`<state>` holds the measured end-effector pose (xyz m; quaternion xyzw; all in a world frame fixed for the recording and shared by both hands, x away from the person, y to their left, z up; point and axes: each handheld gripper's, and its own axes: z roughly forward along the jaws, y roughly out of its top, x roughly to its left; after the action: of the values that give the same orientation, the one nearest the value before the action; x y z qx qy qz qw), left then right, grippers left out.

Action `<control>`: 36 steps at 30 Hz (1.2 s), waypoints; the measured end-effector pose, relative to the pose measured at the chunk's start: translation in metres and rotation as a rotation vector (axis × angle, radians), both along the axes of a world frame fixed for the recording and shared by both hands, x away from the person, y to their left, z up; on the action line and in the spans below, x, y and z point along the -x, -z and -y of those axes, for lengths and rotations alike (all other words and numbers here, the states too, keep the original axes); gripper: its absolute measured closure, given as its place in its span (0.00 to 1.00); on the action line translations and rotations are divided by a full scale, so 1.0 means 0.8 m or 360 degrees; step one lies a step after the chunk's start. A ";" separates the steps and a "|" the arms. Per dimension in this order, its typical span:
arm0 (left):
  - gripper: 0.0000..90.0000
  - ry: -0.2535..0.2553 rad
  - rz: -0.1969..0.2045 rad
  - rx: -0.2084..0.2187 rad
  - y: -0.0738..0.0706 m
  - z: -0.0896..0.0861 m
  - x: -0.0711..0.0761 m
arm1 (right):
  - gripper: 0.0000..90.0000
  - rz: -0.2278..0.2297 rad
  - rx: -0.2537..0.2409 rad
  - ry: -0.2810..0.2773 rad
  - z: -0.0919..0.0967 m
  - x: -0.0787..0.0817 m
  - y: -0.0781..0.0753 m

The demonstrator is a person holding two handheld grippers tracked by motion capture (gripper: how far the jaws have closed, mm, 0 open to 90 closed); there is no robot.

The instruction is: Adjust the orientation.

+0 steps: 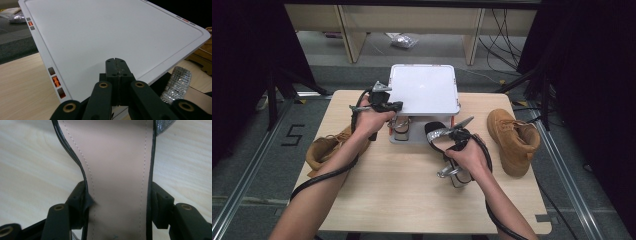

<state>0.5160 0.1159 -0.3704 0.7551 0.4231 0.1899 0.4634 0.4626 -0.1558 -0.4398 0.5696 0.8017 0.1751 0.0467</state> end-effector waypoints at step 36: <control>1.00 0.0008 -0.0001 -0.0005 0.000 -0.001 0.000 | 0.37 -0.0048 0.0125 0.0217 -0.049 -0.027 0.029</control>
<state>0.5158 0.1166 -0.3705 0.7569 0.4210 0.1892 0.4626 0.4839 -0.1163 -0.4629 0.6233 0.7678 0.1313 0.0688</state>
